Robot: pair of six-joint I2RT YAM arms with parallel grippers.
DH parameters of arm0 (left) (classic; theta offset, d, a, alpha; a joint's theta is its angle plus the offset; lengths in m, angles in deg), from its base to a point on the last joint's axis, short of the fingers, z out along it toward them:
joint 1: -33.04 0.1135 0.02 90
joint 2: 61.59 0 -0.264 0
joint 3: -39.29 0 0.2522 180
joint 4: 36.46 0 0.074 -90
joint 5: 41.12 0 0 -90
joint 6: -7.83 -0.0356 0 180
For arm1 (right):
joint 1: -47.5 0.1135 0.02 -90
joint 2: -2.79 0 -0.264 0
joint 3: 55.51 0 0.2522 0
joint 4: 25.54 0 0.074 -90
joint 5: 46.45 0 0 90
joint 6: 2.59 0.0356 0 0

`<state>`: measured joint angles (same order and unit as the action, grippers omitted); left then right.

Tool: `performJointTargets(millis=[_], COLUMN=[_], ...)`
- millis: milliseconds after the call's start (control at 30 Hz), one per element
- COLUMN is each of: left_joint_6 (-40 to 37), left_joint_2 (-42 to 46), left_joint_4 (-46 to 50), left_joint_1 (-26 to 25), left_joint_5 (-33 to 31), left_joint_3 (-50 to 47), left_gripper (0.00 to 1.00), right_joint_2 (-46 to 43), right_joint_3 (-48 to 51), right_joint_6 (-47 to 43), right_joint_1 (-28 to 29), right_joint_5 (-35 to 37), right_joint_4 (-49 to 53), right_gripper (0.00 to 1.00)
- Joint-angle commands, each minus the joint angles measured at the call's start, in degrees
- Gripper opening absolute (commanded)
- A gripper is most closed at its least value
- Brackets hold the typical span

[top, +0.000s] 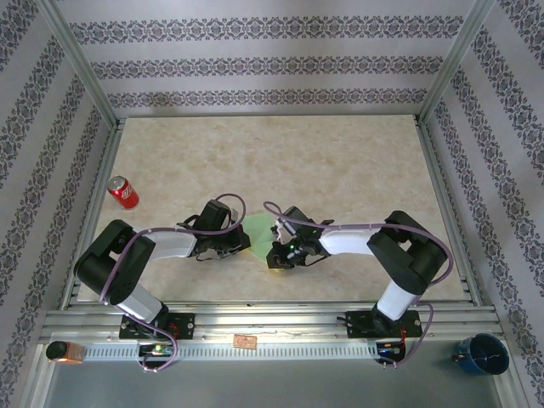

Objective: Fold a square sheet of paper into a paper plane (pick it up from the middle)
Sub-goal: Third fold the triangle at the center of the table, then fourth fold the wing at the center of the table.

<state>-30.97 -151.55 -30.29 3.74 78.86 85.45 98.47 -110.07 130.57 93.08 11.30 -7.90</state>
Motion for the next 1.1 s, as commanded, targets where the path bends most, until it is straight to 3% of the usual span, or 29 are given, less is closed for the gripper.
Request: performJointTargets(millis=[0, 167, 467, 600, 833, 967, 1067], left_joint_6=[-0.7, 2.1, 7.2, 7.2, 2.9, 1.4, 0.7], left_joint_2=[-1.5, -0.3, 5.9, 9.4, 16.6, 18.0, 17.2], left_joint_4=[5.5, 3.4, 1.8, 2.3, 11.3, 12.4, 12.3], left_joint_1=[-0.2, -0.4, -1.7, -2.4, -2.2, -1.1, 0.3], left_joint_5=[-3.0, -4.4, -9.1, -9.8, -14.0, -12.9, -11.1], left_joint_3=[-0.3, -2.0, -4.8, -4.6, -2.0, -2.5, -2.8], left_gripper=[0.0, 0.0, 0.0, 0.08, 0.28, 0.39, 0.4], right_joint_2=[-2.8, -8.7, -19.9, -17.5, -6.8, -2.6, -0.3], right_joint_3=[3.4, 5.4, 6.9, 4.4, -1.5, -4.0, -5.4], right_joint_6=[-0.5, -1.7, -4.2, -5.8, -3.4, -2.7, -1.9], right_joint_1=[-0.7, -2.0, -2.5, -3.1, -2.1, -1.1, -1.2], right_joint_5=[-0.4, 1.1, 20.8, 17.9, 10.7, 9.5, 9.8], right_joint_4=[1.7, 1.2, 0.4, -0.2, -1.1, -2.0, -2.1], right_gripper=[0.11, 0.12, 0.21, 0.26, 0.29, 0.3, 0.3])
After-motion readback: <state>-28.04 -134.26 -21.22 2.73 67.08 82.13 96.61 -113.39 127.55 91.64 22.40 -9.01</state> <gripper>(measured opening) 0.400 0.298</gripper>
